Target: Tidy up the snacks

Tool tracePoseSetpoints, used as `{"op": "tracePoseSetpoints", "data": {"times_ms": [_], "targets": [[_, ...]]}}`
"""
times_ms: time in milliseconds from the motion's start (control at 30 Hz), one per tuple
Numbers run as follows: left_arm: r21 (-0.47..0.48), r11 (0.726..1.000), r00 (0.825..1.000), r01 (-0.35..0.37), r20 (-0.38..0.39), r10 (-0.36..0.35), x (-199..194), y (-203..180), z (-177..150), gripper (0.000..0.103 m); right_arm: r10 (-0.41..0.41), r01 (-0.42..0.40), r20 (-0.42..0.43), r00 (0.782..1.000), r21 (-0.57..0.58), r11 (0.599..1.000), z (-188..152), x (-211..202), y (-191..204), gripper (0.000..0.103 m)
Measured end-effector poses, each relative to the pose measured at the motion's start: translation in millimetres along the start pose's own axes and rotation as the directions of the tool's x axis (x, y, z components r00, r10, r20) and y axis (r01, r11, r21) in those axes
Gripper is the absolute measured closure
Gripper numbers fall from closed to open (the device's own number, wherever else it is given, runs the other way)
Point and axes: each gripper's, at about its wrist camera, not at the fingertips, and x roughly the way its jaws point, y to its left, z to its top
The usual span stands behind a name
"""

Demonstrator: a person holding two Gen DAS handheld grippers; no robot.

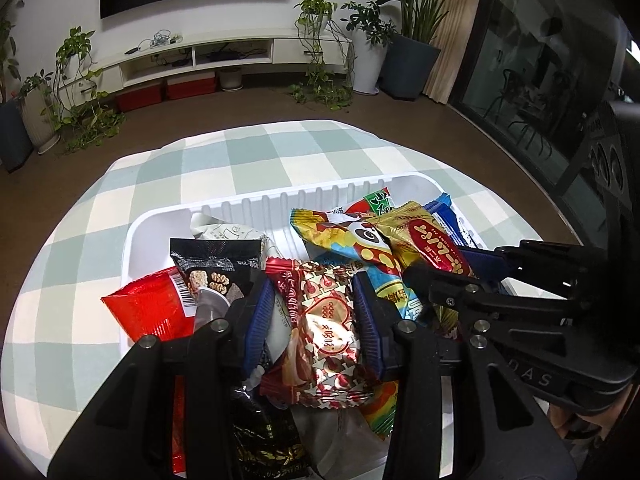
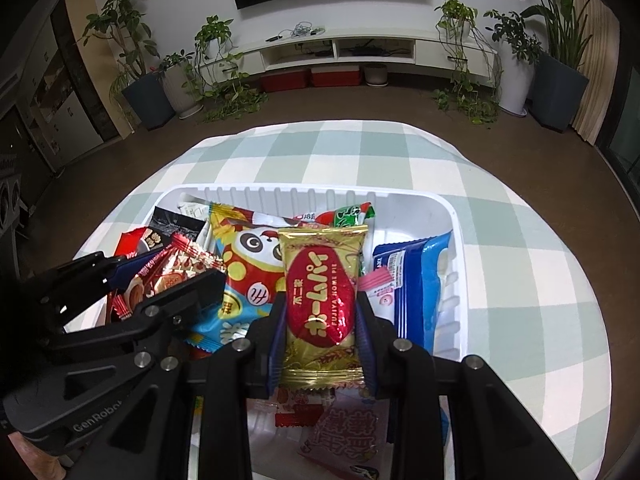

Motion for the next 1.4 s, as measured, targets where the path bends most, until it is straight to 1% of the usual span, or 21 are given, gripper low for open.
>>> {"op": "tracePoseSetpoints", "data": {"times_ms": [100, 200, 300, 467, 567, 700, 733, 767, 867, 933, 967, 1000, 1033, 1067, 1133, 1167, 1200, 1233, 1267, 1300, 1400], "targets": [[0.006, 1.000, 1.000, -0.009, 0.008, 0.009, -3.0, -1.1, -0.6, 0.063, 0.000, 0.000, 0.000, 1.000, 0.006, 1.000, -0.7, -1.2, -0.4, 0.069], [0.009, 1.000, 0.999, -0.022, 0.025, 0.022, -9.1, -1.9, -0.6, 0.056, -0.001, 0.001, 0.011, 1.000, 0.014, 1.000, 1.8, -7.0, -1.5, 0.065], [0.003, 0.999, 0.998, -0.036, 0.051, 0.036, -18.5, -1.3, 0.2, 0.042, -0.012, 0.011, 0.032, 0.999, 0.022, 1.000, 5.0, -15.3, -3.3, 0.063], [-0.032, 0.998, 0.994, -0.059, 0.093, 0.062, -37.3, 4.2, 0.4, 0.011, -0.019, 0.017, 0.075, 0.997, 0.032, 0.999, 8.2, -30.0, -5.0, 0.051], [-0.044, 0.998, 0.993, -0.054, 0.104, 0.058, -46.2, 7.7, -1.9, 0.008, -0.020, 0.018, 0.091, 0.996, 0.026, 1.000, 8.6, -36.2, -2.1, 0.044], [-0.042, 0.997, 0.989, -0.069, 0.125, 0.074, -64.5, 6.4, -6.2, 0.008, -0.003, 0.001, 0.113, 0.994, 0.021, 1.000, 6.8, -49.0, 2.6, 0.042], [-0.043, 0.996, 0.987, -0.076, 0.136, 0.081, -70.8, 5.6, -7.0, 0.005, -0.005, 0.002, 0.126, 0.992, 0.022, 1.000, 5.9, -54.2, 3.2, 0.040], [-0.043, 0.995, 0.984, -0.085, 0.151, 0.091, -78.9, 4.4, -7.9, 0.000, -0.005, 0.001, 0.146, 0.989, 0.025, 1.000, 4.5, -62.4, 3.5, 0.038], [-0.047, 0.987, 0.964, -0.156, 0.211, 0.163, -110.9, -2.5, -12.6, 0.000, -0.007, -0.002, 0.213, 0.977, 0.041, 0.999, -2.2, -88.4, 4.8, 0.025], [-0.043, 0.983, 0.952, -0.180, 0.242, 0.185, -130.5, -9.8, -16.6, 0.000, -0.004, -0.008, 0.293, 0.956, 0.038, 0.999, -11.7, -114.1, 9.7, 0.022], [-0.039, 0.979, 0.941, -0.202, 0.270, 0.205, -143.2, -15.0, -20.2, 0.000, -0.008, -0.002, 0.341, 0.940, 0.031, 1.000, -17.2, -127.8, 13.2, 0.017], [-0.035, 0.973, 0.926, -0.230, 0.298, 0.230, -154.2, -20.3, -24.4, 0.000, -0.014, 0.006, 0.408, 0.913, 0.022, 1.000, -25.6, -145.3, 19.0, 0.012], [-0.036, 0.962, 0.908, -0.270, 0.322, 0.267, -166.0, -26.6, -30.0, 0.000, -0.012, 0.008, 0.474, 0.881, 0.010, 1.000, -35.0, -162.0, 24.6, 0.003], [-0.042, 0.950, 0.892, -0.310, 0.333, 0.306, -175.5, -32.2, -34.7, 0.000, -0.011, 0.014, 0.519, 0.855, -0.002, 1.000, -41.4, -173.7, 29.8, 0.000], [-0.062, 0.908, 0.842, -0.414, 0.353, 0.408, -197.9, -45.9, -48.2, 0.000, -0.020, 0.066, 0.641, 0.767, -0.048, 0.997, -64.3, -204.7, 46.1, 0.000], [-0.080, 0.891, 0.820, -0.447, 0.361, 0.444, -209.0, -51.3, -56.1, 0.000, -0.035, 0.118, 0.682, 0.730, -0.077, 0.990, -75.0, -217.6, 56.3, 0.000], [-0.100, 0.881, 0.808, -0.462, 0.361, 0.465, -218.2, -55.0, -63.0, 0.000, -0.042, 0.161, 0.708, 0.705, -0.103, 0.982, -83.6, -227.2, 64.9, 0.000], [-0.123, 0.877, 0.802, -0.465, 0.362, 0.476, -227.8, -57.9, -70.4, 0.000, -0.040, 0.185, 0.721, 0.692, -0.124, 0.975, -90.0, -233.7, 71.7, 0.000], [-0.164, 0.879, 0.797, -0.448, 0.373, 0.476, -242.3, -60.9, -81.6, 0.000, -0.035, 0.204, 0.724, 0.689, -0.147, 0.968, -97.8, -241.8, 78.7, 0.000], [-0.185, 0.886, 0.799, -0.425, 0.382, 0.464, -252.3, -63.2, -89.9, 0.000, -0.035, 0.212, 0.722, 0.691, -0.156, 0.965, -103.6, -247.4, 82.8, 0.000], [-0.202, 0.898, 0.829, -0.391, 0.348, 0.439, -271.1, -69.1, -110.6, 0.000, -0.065, 0.239, 0.713, 0.698, -0.147, 0.960, -122.2, -260.3, 87.3, 0.000]]}}
